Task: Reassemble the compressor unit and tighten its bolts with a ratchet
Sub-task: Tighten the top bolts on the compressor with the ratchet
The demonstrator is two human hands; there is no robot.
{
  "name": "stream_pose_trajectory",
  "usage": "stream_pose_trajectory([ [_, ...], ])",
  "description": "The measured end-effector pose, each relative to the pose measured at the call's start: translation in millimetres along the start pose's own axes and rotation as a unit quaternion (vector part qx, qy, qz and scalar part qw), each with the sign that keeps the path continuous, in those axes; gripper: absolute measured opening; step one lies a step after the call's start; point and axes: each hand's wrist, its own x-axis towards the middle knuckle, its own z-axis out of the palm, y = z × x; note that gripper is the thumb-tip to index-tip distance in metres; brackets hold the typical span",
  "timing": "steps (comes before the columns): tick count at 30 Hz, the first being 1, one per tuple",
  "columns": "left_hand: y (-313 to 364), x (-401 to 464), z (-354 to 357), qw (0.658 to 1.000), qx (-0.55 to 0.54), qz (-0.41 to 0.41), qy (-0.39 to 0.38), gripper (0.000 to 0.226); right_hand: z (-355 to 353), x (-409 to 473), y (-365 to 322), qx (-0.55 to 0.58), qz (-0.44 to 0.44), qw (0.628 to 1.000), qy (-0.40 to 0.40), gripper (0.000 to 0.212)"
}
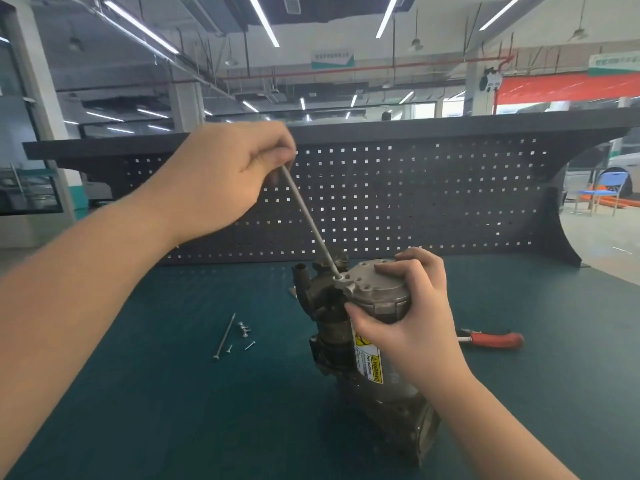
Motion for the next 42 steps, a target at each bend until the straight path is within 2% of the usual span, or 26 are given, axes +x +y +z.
stream_pose_trajectory([
  [3,13,12,-1,0.998,-0.034,0.029,-0.034,0.017,0,-1,1,0.002,-0.003,1.000,0.002,0.048],
  [6,24,15,4,0.991,-0.121,0.032,-0.047,0.013,0,-1,2,0.003,-0.008,1.000,0.002,0.047],
  [8,25,16,8,0.982,-0.184,0.026,-0.039,0.007,0,0,2,0.004,-0.007,1.000,0.001,0.047],
  [10,22,18,12,0.975,-0.221,0.006,-0.022,0.014,1,0,2,0.004,-0.006,1.000,0.003,0.047],
  [13,16,9,35,0.988,-0.131,-0.028,-0.072,0.019,1,0,1,0.002,-0.014,1.000,0.007,0.046],
  [15,13,-11,61,0.984,-0.140,-0.060,-0.097,0.017,1,1,1,-0.001,-0.021,1.000,0.009,0.045],
  [18,13,-44,91,0.968,-0.227,-0.097,-0.051,0.024,1,1,1,-0.003,-0.024,1.000,0.014,0.045],
  [22,13,-61,113,0.956,-0.268,-0.114,0.008,0.019,1,1,1,-0.005,-0.025,1.000,0.013,0.044],
  [25,13,-63,117,0.946,-0.297,-0.126,0.028,0.024,2,1,2,-0.005,-0.022,1.000,0.015,0.044],
  [30,11,-58,114,0.952,-0.283,-0.118,0.020,0.031,2,1,2,-0.006,-0.023,1.000,0.017,0.044],
  [35,9,-58,118,0.954,-0.275,-0.114,0.028,0.012,1,1,2,-0.007,-0.025,1.000,0.018,0.044],
  [39,13,-61,115,0.956,-0.276,-0.102,0.008,0.009,1,0,2,-0.002,-0.018,1.000,0.016,0.044],
  [40,14,-64,114,0.963,-0.252,-0.090,0.013,0.003,1,0,2,-0.001,-0.018,1.000,0.016,0.043],
  [42,19,-80,118,0.967,-0.220,-0.088,0.089,0.013,1,0,2,0.000,-0.017,1.000,0.015,0.043],
])
